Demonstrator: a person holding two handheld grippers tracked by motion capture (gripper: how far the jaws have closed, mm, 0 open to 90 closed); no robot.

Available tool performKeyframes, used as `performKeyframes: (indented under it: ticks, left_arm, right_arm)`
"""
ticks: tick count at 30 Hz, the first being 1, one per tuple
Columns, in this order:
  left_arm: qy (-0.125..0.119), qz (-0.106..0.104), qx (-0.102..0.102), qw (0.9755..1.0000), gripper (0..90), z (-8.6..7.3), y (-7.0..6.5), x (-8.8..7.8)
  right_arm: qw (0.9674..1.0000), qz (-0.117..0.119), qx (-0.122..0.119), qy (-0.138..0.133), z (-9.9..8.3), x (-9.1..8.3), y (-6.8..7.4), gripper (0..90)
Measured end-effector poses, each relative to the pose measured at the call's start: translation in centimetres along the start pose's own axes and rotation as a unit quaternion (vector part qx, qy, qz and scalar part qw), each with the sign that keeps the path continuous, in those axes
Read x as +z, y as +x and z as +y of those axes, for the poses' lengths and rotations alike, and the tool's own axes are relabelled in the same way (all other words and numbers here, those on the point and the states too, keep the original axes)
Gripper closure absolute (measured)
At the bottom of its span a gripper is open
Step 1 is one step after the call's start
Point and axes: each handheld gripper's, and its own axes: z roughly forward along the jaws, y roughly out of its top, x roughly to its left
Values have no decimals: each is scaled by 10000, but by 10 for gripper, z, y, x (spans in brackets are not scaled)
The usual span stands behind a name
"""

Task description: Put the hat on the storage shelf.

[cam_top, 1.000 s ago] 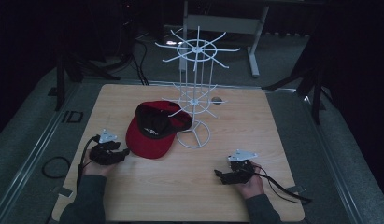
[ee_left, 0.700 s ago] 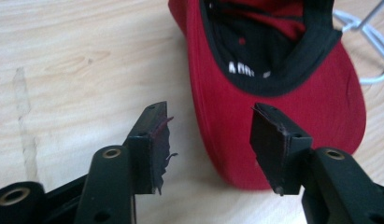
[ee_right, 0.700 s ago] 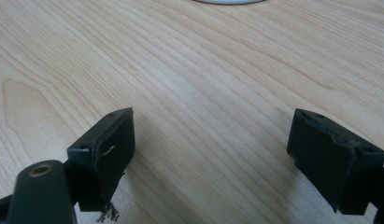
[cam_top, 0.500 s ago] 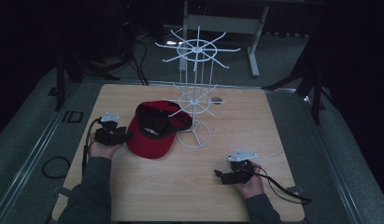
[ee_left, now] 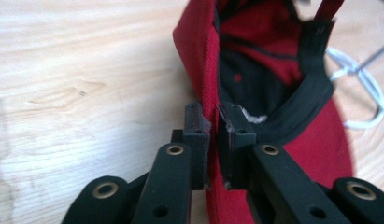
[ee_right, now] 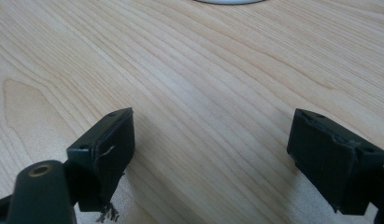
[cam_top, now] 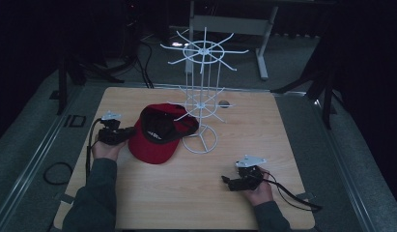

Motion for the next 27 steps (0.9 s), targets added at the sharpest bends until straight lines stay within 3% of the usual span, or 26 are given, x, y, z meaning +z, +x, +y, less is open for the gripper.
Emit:
performKeyframes:
  ticks: [3, 6, 7, 10, 13, 14, 15, 16, 17, 24, 26, 27]
  left_arm:
    - [-199, 282, -121, 9993, 851, -6, -1, -8]
    - [-230, 294, -275, 9989, 852, -11, 1, -13]
    - [-191, 255, -291, 9991, 845, -14, -1, -14]
    - [63, 159, -52, 9998, 825, -21, -10, -19]
    - [340, -148, 135, 9992, 769, -25, -21, -18]
    - [340, -148, 135, 9992, 736, -25, -21, -18]
    - [408, -276, 115, 9987, 700, -26, -23, -16]
    - [475, -387, 99, 9981, 700, -27, -24, -13]
    - [599, -672, -46, 9959, 622, -30, -24, -6]
    - [925, -959, -120, 9910, 593, -36, -27, 11]
    - [1077, -1130, -215, 9875, 591, -36, -26, 16]
    - [1191, -1307, -280, 9838, 593, -35, -25, 22]
  right_arm:
    - [10000, 1, 0, 1, 0, 0, 0, 148]
    - [10000, 2, 1, 1, 0, 0, 0, 148]
    - [10000, 2, 1, 1, 0, 0, 0, 147]
    - [10000, 3, -1, 1, 0, 0, 0, 147]
    - [10000, 0, 0, 2, 0, 0, 0, 148]
    - [10000, 0, 0, 2, 0, 0, 0, 148]
    - [10000, -1, -1, 1, 0, 0, 0, 147]
    - [10000, -1, -1, 1, 0, 0, 0, 147]
    - [10000, -1, -1, 1, 0, 0, 0, 147]
    - [10000, 1, 0, 1, 0, 0, 0, 147]
    - [10000, 1, 0, 3, 0, 0, 0, 147]
    - [10000, 2, -1, 2, 0, 0, 0, 146]
